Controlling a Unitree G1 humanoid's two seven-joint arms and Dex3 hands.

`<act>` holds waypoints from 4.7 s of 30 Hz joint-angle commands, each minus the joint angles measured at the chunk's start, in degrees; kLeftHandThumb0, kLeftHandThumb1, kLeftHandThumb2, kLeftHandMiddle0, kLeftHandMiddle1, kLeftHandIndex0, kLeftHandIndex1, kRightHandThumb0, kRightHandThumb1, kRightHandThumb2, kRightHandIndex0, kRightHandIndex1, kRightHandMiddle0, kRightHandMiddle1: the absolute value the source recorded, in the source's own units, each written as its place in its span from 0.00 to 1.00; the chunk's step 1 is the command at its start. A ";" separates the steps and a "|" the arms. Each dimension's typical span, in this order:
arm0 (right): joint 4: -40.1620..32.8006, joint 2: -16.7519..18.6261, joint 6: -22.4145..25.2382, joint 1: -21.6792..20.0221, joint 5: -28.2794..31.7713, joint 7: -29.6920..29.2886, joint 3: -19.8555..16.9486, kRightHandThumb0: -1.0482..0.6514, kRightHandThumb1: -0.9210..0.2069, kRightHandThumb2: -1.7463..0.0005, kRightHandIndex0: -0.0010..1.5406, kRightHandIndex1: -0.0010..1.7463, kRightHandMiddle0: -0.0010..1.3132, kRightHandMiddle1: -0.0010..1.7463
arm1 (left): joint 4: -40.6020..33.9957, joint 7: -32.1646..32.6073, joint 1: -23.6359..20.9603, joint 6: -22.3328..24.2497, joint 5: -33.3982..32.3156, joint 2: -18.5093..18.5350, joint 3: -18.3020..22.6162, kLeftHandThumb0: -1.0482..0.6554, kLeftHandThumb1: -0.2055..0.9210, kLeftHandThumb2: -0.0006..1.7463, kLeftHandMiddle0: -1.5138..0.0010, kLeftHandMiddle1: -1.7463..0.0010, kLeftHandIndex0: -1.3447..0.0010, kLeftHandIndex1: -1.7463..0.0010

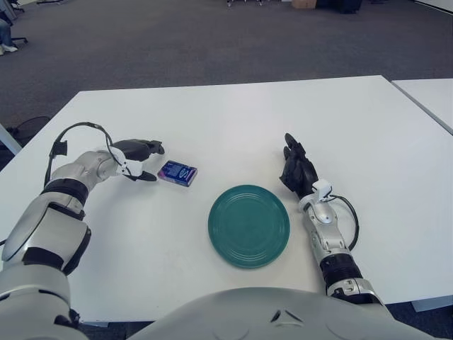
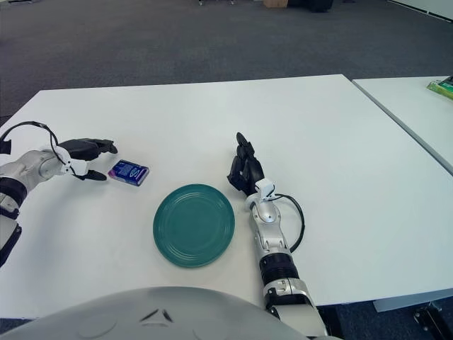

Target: Put the gum into the plate.

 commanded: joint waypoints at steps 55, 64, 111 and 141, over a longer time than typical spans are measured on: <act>3.05 0.59 5.76 4.51 -0.83 -1.72 0.24 0.15 0.00 0.44 0.00 0.00 0.00 0.11 | 1.44 1.55 -4.45 7.34 7.85 -9.82 -11.53 0.00 1.00 0.18 1.00 1.00 1.00 0.54; 1.87 0.63 5.90 5.28 -0.64 -2.31 0.43 0.15 0.00 0.43 0.00 0.00 0.00 0.11 | 3.32 1.71 -4.82 7.30 10.43 -11.26 -16.06 0.02 1.00 0.16 1.00 1.00 1.00 0.62; -1.61 1.08 7.71 7.25 -0.68 -2.76 1.15 0.15 0.00 0.44 0.00 0.00 0.00 0.15 | 7.37 -1.10 -1.77 9.95 1.43 -19.79 -14.24 0.61 0.25 0.88 0.46 0.10 0.55 0.00; -1.83 1.38 9.56 7.24 -0.52 -2.84 0.61 0.16 0.00 0.43 0.01 0.00 0.00 0.15 | -17.96 -5.78 0.81 7.48 -17.15 -11.06 6.53 0.61 0.26 0.88 0.45 0.08 0.58 0.00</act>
